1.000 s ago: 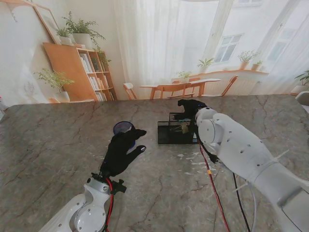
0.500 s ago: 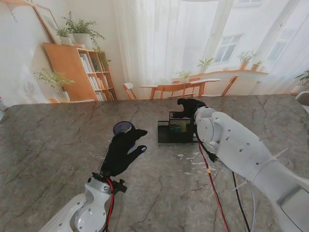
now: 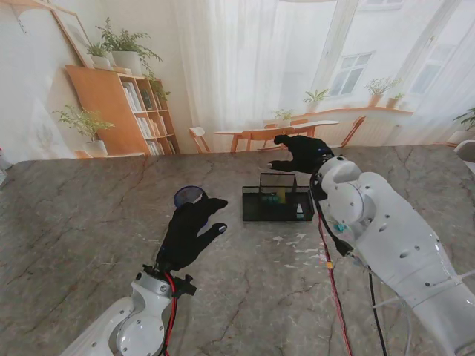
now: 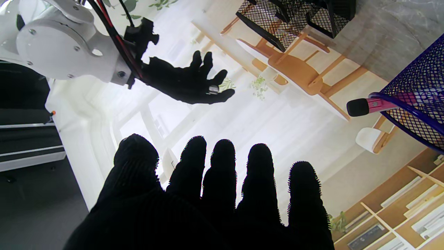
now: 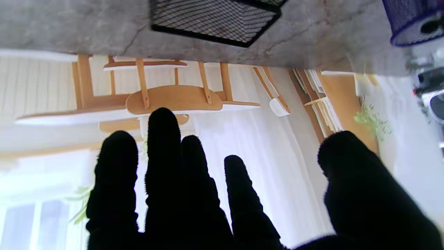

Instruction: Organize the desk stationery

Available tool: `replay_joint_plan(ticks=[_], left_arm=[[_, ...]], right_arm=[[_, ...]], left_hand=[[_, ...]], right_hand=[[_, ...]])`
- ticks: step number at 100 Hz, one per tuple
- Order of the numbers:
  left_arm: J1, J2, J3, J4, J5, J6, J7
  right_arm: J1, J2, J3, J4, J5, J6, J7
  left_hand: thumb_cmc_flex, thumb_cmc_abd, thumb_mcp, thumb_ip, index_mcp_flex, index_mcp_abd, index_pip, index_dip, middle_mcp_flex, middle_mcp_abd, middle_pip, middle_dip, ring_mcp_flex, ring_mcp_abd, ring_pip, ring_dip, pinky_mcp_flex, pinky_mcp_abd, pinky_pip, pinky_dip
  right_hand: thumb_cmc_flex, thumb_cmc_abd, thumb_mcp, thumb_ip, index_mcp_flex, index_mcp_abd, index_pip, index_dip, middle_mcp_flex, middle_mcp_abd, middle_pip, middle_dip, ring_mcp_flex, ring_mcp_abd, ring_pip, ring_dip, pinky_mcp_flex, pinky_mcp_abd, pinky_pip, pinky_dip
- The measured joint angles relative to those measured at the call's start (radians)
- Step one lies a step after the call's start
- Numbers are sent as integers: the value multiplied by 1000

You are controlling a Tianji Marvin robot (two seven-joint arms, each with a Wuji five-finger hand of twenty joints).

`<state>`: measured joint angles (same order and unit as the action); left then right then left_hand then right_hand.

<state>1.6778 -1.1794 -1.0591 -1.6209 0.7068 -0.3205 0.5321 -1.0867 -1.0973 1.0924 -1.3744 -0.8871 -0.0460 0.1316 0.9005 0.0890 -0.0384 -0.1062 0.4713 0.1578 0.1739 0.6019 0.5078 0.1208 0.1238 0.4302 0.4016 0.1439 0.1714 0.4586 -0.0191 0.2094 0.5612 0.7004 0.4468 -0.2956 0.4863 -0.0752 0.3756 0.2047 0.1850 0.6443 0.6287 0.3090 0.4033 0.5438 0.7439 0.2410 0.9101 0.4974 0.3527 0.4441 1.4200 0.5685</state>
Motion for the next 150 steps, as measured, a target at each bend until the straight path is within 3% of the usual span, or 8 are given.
replay_joint_plan(ticks=[13, 28, 36, 57, 79, 94, 115, 150], left_arm=[[2, 0, 1, -3, 8, 4, 13], [4, -1, 1, -5, 13, 5, 21], [3, -1, 6, -5, 12, 5, 19], [-5, -1, 18, -4, 14, 5, 20], [-6, -1, 17, -4, 13, 2, 13], [-7, -1, 20, -4, 11, 2, 11], [-19, 0, 33, 2, 13, 2, 2], [-34, 1, 47, 8, 23, 3, -9]], right_arm=[[-78, 22, 119, -56, -73, -112, 30], [-162, 57, 246, -81, -165, -284, 86], [-202, 76, 277, -88, -134, -266, 110], [-302, 89, 350, -134, -222, -220, 161], [-349, 97, 358, -131, -246, -154, 186], [-348, 101, 337, -79, -309, -136, 155], [-309, 113, 288, 33, -318, -140, 130], [-240, 121, 175, 146, -289, -91, 106]], left_hand=[[0, 0, 0, 0, 0, 0, 0, 0, 0, 0, 0, 0, 0, 0, 0, 0, 0, 0, 0, 0], [0, 0, 0, 0, 0, 0, 0, 0, 0, 0, 0, 0, 0, 0, 0, 0, 0, 0, 0, 0], [0, 0, 0, 0, 0, 0, 0, 0, 0, 0, 0, 0, 0, 0, 0, 0, 0, 0, 0, 0], [0, 0, 0, 0, 0, 0, 0, 2, 0, 0, 0, 0, 0, 0, 0, 0, 0, 0, 0, 0], [0, 0, 0, 0, 0, 0, 0, 2, 0, 0, 0, 0, 0, 0, 0, 0, 0, 0, 0, 0], [0, 0, 0, 0, 0, 0, 0, 2, 0, 0, 0, 0, 0, 0, 0, 0, 0, 0, 0, 0], [0, 0, 0, 0, 0, 0, 0, 2, 0, 0, 0, 0, 0, 0, 0, 0, 0, 0, 0, 0], [0, 0, 0, 0, 0, 0, 0, 2, 0, 0, 0, 0, 0, 0, 0, 0, 0, 0, 0, 0]], right_hand=[[33, -12, -1, 0, 0, -24, 10, 0, -41, -30, -18, 2, -73, -25, -150, -35, -30, -73, -52, -20], [93, -17, -7, 12, -15, -92, 10, 2, -117, -122, -81, -14, -209, -87, -405, -116, -123, -203, -201, -126], [136, -30, -7, 12, -39, -103, -4, 2, -167, -145, -116, -36, -291, -91, -477, -133, -200, -228, -264, -150], [140, -41, -4, 12, -87, -104, -18, 2, -217, -143, -156, -59, -346, -91, -539, -149, -277, -227, -293, -176], [43, -41, -15, 12, -87, -83, -28, 2, -217, -136, -182, -60, -388, -84, -555, -149, -317, -222, -303, -188], [-3, -41, -10, 12, -87, -21, -28, 10, -216, -131, -182, -35, -386, -84, -535, -117, -317, -214, -298, -188], [-71, -38, -7, 12, -255, -72, -38, 110, -334, -113, -182, -13, -435, -81, -513, -109, -350, -213, -292, -195], [-73, -38, -8, 13, -255, -34, -69, 149, -343, -99, -182, 24, -440, -73, -479, -83, -350, -212, -285, -197]])
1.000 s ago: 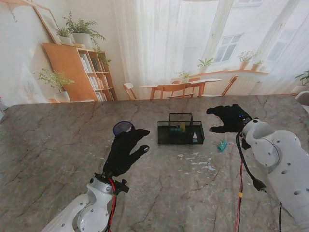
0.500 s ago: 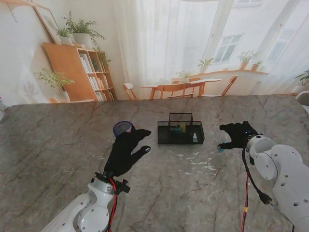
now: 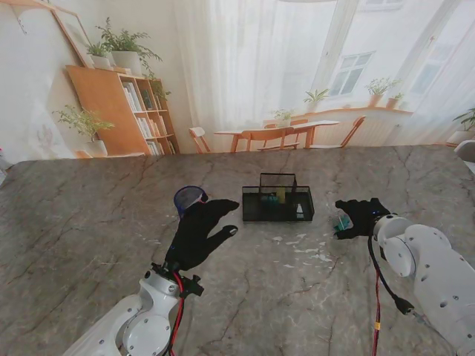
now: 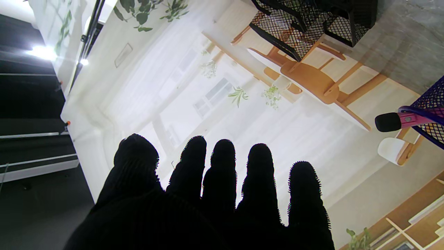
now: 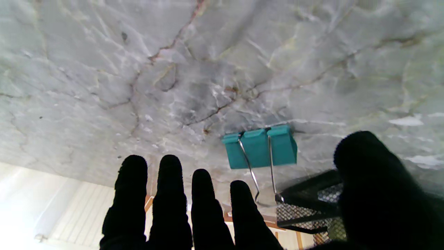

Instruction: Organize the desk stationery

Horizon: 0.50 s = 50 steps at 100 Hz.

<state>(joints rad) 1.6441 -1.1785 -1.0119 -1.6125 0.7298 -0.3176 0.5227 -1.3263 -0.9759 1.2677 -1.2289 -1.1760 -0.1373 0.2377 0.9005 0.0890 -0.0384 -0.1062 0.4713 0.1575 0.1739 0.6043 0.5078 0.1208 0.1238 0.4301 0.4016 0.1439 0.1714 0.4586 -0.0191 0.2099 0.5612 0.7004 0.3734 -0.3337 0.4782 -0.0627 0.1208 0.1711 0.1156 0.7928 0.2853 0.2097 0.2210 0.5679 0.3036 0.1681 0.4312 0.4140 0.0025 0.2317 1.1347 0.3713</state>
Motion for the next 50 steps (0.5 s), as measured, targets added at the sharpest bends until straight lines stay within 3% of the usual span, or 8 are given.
replay_joint_plan(ticks=[8, 17, 36, 50], left_arm=[[0, 0, 0, 0, -1, 0, -4], [-2, 1, 1, 0, -2, 0, -10], [-11, 3, 7, 7, -4, 1, -23], [-14, 4, 9, 9, -4, 1, -27]], right_arm=[[17, 1, -37, 40, 0, 13, -51], [32, 0, -85, 83, 22, 78, -133], [53, -4, -112, 114, 26, 93, -153], [62, -4, -129, 131, 34, 93, -198]], left_hand=[[0, 0, 0, 0, 0, 0, 0, 8, 0, 0, 0, 0, 0, 0, 0, 0, 0, 0, 0, 0], [0, 0, 0, 0, 0, 0, 0, 8, 0, 0, 0, 0, 0, 0, 0, 0, 0, 0, 0, 0], [0, 0, 0, 0, 0, 0, 0, 8, 0, 0, 0, 0, 0, 0, 0, 0, 0, 0, 0, 0], [0, 0, 0, 0, 0, 0, 0, 8, 0, 0, 0, 0, 0, 0, 0, 0, 0, 0, 0, 0]], right_hand=[[4, 14, -1, 0, -2, 2, 56, 92, 41, 0, 42, 31, 31, 0, 54, 15, 23, 6, 40, 8], [15, 26, 1, 0, -2, 26, 122, 169, 65, -1, 110, 57, 58, 0, 110, 27, 46, 15, 76, 25], [16, 41, -8, 0, 3, 40, 209, 233, 74, 16, 264, 71, 115, 12, 191, 29, 98, 22, 117, 50], [70, 37, -10, -1, 96, 63, 255, 247, 138, 13, 392, 83, 201, -5, 279, 46, 210, 20, 191, 98]])
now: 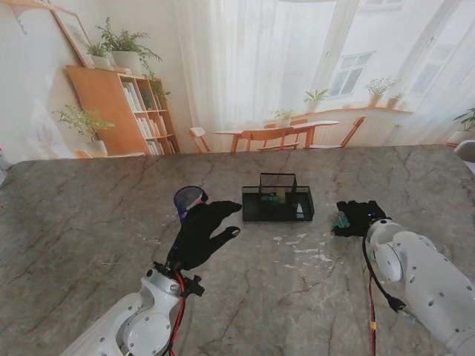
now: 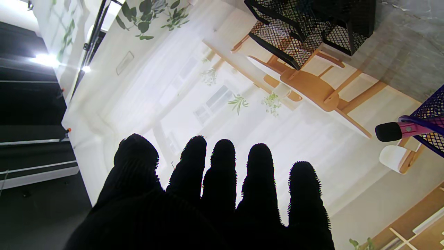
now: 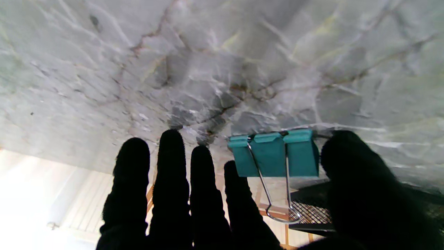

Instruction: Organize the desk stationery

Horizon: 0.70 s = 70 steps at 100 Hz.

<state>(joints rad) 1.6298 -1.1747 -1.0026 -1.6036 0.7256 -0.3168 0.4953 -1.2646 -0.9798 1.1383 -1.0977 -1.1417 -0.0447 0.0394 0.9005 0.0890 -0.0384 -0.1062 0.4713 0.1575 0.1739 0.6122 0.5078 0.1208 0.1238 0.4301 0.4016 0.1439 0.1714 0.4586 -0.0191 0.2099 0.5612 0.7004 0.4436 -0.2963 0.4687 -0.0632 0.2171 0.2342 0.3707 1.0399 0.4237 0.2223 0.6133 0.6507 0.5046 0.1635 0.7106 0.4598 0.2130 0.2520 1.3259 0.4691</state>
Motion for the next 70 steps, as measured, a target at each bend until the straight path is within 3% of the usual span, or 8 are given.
replay_joint_plan(ticks=[14, 27, 39, 48, 60, 70], left_arm=[[0, 0, 0, 0, -1, 0, -2], [0, 0, -1, 1, -1, 0, 0], [0, 0, -1, 4, -1, 0, 1], [0, 0, -1, 5, -2, 0, 0], [0, 0, -2, 6, -2, 0, 2], [0, 0, -3, 6, -1, 0, 5]], right_arm=[[13, 0, -15, 13, 1, -10, -24], [17, 0, -18, 12, -2, -12, -24], [21, 0, -26, 13, 3, -10, -32], [24, 0, -30, 14, 4, -12, -34], [28, 0, -36, 18, 9, -16, -38], [27, 0, -35, 19, 12, -16, -40]], left_hand=[[0, 0, 0, 0, 0, 0, 0, 0, 0, 0, 0, 0, 0, 0, 0, 0, 0, 0, 0, 0], [0, 0, 0, 0, 0, 0, 0, 0, 0, 0, 0, 0, 0, 0, 0, 0, 0, 0, 0, 0], [0, 0, 0, 0, 0, 0, 0, 0, 0, 0, 0, 0, 0, 0, 0, 0, 0, 0, 0, 0], [0, 0, 0, 0, 0, 0, 0, 0, 0, 0, 0, 0, 0, 0, 0, 0, 0, 0, 0, 0], [0, 0, 0, 0, 0, 0, 0, 0, 0, 0, 0, 0, 0, 0, 0, 0, 0, 0, 0, 0], [0, 0, 0, 0, 0, 0, 0, 0, 0, 0, 0, 0, 0, 0, 0, 0, 0, 0, 0, 0]], right_hand=[[69, -11, 0, 0, 159, 4, 48, 1, 129, 13, 73, -3, 157, -32, 89, 10, 174, -21, 64, 48], [119, -21, -32, 0, 234, 19, 106, -25, 220, 13, 85, -58, 270, -60, 126, 10, 290, -38, 96, 49], [149, -29, -33, -1, 277, 32, 140, -69, 306, 12, 104, -60, 360, -81, 141, 10, 385, -46, 113, 48], [157, -40, -31, -1, 301, 41, 180, -113, 384, 7, 123, -90, 444, -94, 146, -7, 480, -58, 134, 6], [126, -87, 98, -2, 338, 41, 280, -136, 469, 3, 126, -94, 528, -109, 153, -27, 578, -82, 150, -54], [115, -112, 151, -20, 338, 41, 352, -209, 525, 5, 121, -101, 588, -116, 149, -36, 643, -93, 156, -101]])
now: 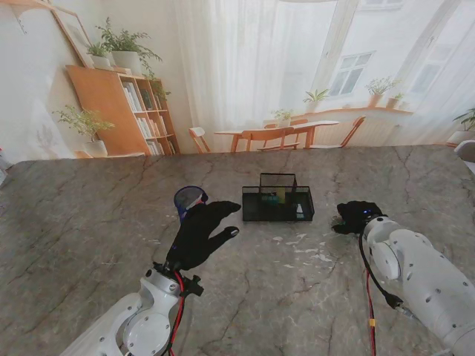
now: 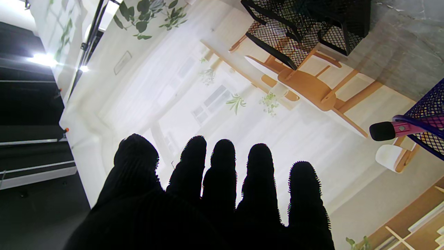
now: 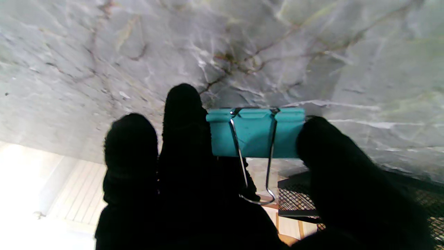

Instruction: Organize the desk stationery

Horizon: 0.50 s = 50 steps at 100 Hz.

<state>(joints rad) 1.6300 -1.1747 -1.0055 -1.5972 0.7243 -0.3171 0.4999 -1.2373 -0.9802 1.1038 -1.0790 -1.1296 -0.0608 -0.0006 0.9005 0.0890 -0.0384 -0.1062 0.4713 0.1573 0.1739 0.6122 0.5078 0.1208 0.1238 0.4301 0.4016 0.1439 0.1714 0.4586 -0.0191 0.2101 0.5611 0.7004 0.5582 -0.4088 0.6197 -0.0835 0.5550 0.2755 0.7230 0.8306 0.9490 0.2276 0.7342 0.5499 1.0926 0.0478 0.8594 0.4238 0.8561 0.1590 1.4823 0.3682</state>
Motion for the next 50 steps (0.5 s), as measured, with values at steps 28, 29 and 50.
replay_joint_plan(ticks=[28, 29, 50], left_arm=[[0, 0, 0, 2, 0, -1, 1], [0, 0, 0, 3, 0, -1, 1], [1, 0, -1, 3, 0, -1, 3]], right_arm=[[-7, -4, 13, 4, 21, -5, -18], [-8, -4, 14, 4, 23, -5, -19], [-30, -19, 47, 2, 65, 3, -45]], left_hand=[[0, 0, 0, 0, 0, 0, 0, 0, 0, 0, 0, 0, 0, 0, 0, 0, 0, 0, 0, 0], [0, 0, 0, 0, 0, 0, 0, 0, 0, 0, 0, 0, 0, 0, 0, 0, 0, 0, 0, 0], [0, 0, 0, 0, 0, 0, 0, 0, 0, 0, 0, 0, 0, 0, 0, 0, 0, 0, 0, 0]], right_hand=[[1, -86, 89, -28, -14, -90, 196, -183, 40, 12, -36, -12, 83, -40, -89, -19, 113, -47, -74, -59], [2, -91, 93, -29, -14, -94, 200, -185, 40, 14, -36, -12, 85, -40, -93, -22, 117, -48, -76, -60], [34, -181, 125, -48, 2, -120, 251, -222, 56, 42, -50, -30, 125, -54, -128, -23, 162, -59, -107, -73]])
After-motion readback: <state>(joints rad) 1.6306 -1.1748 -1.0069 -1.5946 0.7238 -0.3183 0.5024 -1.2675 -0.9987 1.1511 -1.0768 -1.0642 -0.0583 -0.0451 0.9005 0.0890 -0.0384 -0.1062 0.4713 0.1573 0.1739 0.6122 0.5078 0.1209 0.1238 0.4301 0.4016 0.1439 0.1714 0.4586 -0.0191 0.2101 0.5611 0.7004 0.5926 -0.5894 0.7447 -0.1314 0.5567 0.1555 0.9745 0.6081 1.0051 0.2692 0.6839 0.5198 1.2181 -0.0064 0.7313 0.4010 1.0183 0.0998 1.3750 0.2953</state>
